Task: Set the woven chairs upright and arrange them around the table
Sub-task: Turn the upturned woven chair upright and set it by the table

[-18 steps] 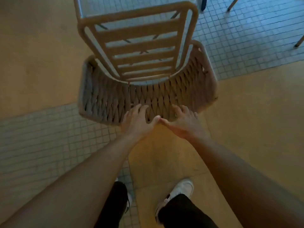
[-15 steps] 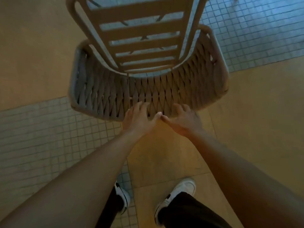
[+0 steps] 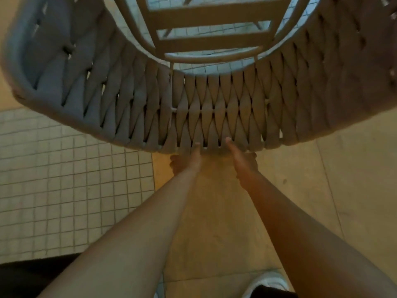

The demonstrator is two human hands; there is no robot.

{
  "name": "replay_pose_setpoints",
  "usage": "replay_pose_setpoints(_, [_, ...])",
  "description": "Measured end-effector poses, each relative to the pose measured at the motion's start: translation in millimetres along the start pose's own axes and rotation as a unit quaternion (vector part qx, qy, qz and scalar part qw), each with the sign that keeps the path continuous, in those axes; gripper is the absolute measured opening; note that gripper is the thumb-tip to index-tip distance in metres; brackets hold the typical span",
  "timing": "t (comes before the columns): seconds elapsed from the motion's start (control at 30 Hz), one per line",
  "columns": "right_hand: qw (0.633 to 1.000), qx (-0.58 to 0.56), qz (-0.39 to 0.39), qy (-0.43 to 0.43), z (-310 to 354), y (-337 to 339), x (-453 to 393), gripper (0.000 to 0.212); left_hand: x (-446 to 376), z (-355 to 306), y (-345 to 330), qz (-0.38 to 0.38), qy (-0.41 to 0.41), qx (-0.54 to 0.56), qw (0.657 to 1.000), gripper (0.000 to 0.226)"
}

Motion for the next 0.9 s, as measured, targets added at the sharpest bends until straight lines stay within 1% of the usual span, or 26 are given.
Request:
replay_pose_setpoints(0.03, [0.998, -0.049, -0.004, -0.03, -8, -3, -11, 0.125, -10, 3, -7, 0.014, 0.038, 0.046, 0.998, 0.099])
replay_pose_setpoints(0.07, [0.994, -0.095, -0.008, -0.051, -13, -6, -20, 0.127, -19, 4, -14, 0.028, 0.057, 0.088, 0.994, 0.101])
replay_pose_setpoints(0.17, [0.979, -0.191, -0.032, -0.063, -21, -13, -47, 0.123, -43, 3, -35, 0.068, 0.064, 0.186, 0.978, 0.106])
replay_pose_setpoints(0.27, [0.969, -0.227, -0.085, -0.058, -22, -17, -66, 0.13, -58, -6, -49, 0.115, 0.083, 0.28, 0.949, 0.106])
replay_pose_setpoints(0.37, [0.953, -0.262, -0.144, -0.047, -20, -20, -77, 0.122, -72, -12, -59, 0.141, 0.099, 0.346, 0.922, 0.103])
replay_pose_setpoints(0.47, [0.94, -0.292, -0.164, -0.067, -20, -28, -77, 0.115, -79, -14, -63, 0.106, 0.142, 0.353, 0.919, 0.112])
replay_pose_setpoints(0.53, [0.937, -0.302, -0.165, -0.066, -20, -32, -76, 0.106, -78, -19, -63, 0.098, 0.167, 0.357, 0.914, 0.111])
replay_pose_setpoints(0.63, [0.936, -0.309, -0.16, -0.048, -22, -32, -77, 0.093, -83, -23, -64, 0.096, 0.168, 0.37, 0.909, 0.107])
replay_pose_setpoints(0.73, [0.938, -0.311, -0.151, -0.028, -24, -31, -77, 0.089, -89, -13, -64, 0.115, 0.133, 0.363, 0.915, 0.11])
replay_pose_setpoints(0.8, [0.943, -0.286, -0.168, -0.017, -23, -29, -74, 0.09, -92, -5, -64, 0.128, 0.096, 0.378, 0.912, 0.105])
replay_pose_setpoints(0.9, [0.946, -0.26, -0.194, 0.007, -16, -27, -63, 0.095, -81, -3, -52, 0.071, 0.06, 0.366, 0.926, 0.092])
Point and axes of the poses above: each hand's wrist, its own x-axis away from the middle knuckle, its own y-axis out of the back of the hand, z = x × y, the point moved 4 cm from there along -x, towards the middle knuckle, and after that the axes turned 12 degrees about -x, right-handed, at the moved point
